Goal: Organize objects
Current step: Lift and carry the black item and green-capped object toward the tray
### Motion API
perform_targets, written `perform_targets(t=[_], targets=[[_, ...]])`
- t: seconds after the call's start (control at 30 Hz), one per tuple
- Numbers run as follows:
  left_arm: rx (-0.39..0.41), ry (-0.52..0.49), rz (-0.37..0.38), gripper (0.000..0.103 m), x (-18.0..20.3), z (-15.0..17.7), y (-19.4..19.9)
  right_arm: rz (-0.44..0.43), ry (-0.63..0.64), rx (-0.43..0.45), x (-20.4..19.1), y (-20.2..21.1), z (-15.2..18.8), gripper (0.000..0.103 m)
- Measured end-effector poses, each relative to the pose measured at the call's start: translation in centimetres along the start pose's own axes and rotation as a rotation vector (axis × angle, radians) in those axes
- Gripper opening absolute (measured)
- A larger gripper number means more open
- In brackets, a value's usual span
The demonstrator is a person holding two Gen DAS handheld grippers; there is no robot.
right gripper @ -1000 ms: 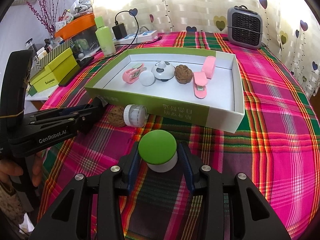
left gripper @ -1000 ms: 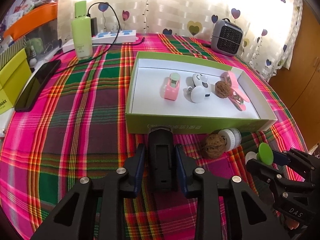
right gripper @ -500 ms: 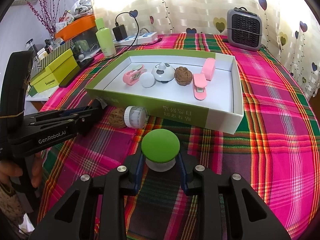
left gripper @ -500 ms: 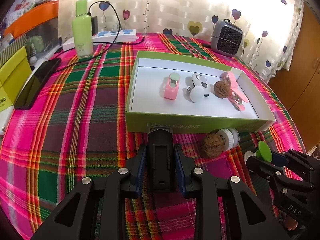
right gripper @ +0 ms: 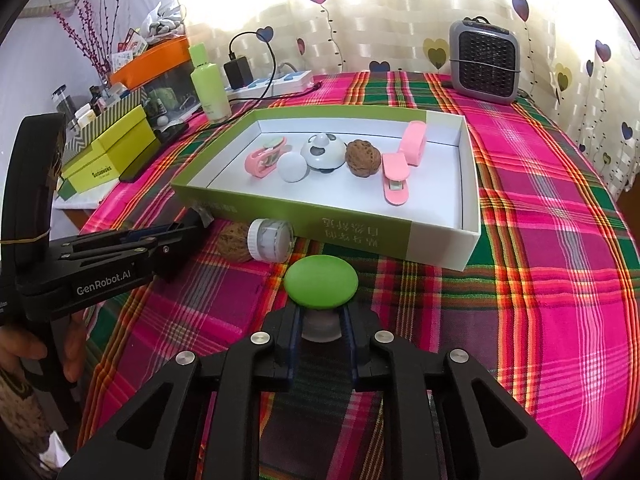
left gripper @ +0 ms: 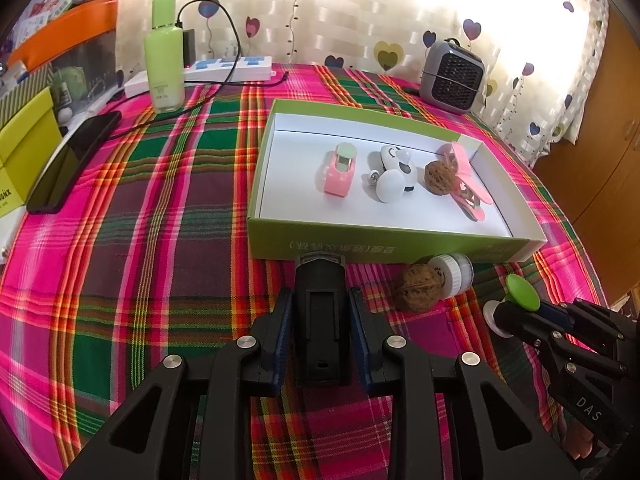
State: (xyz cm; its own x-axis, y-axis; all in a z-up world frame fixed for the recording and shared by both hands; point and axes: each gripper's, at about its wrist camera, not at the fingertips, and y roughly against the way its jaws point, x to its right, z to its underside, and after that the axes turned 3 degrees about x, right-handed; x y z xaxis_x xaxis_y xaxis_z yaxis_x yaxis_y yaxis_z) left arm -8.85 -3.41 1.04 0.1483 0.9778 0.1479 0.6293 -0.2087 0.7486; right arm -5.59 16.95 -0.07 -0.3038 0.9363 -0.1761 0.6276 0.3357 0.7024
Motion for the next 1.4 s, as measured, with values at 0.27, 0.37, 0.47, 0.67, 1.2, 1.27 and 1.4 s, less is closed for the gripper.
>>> perform_targets(t=[0.27,0.37,0.47,0.67,1.2,1.27,1.4], targets=[[0.000,0.006,0.011,0.025,0.0,0.2,0.2,-0.012,0.005,0.015,-0.2,0.2,0.0,0.018],[0.001,0.007,0.012,0.025,0.1,0.2,0.3,-0.011,0.008,0.018,-0.2,0.2,0.0,0.018],[0.000,0.010,0.012,0.025,0.1,0.2,0.3,-0.012,0.010,0.019,-0.3,0.2,0.0,0.018],[-0.002,0.012,0.011,0.025,0.0,0.2,0.3,-0.006,0.017,0.000,-0.4,-0.1,0.1,0.018],[0.031,0.014,0.025,0.025,0.1,-0.3,1.3,-0.007,0.006,0.057,-0.2,0.8,-0.3,0.018],[0.034,0.013,0.029,0.025,0.1,-0.4,1.4,-0.006,0.004,0.063,-0.2,1.0,-0.4,0.018],[0.038,0.005,0.031,0.025,0.3,-0.6,1.6,-0.011,0.004,0.072,-0.2,1.2,-0.7,0.018]])
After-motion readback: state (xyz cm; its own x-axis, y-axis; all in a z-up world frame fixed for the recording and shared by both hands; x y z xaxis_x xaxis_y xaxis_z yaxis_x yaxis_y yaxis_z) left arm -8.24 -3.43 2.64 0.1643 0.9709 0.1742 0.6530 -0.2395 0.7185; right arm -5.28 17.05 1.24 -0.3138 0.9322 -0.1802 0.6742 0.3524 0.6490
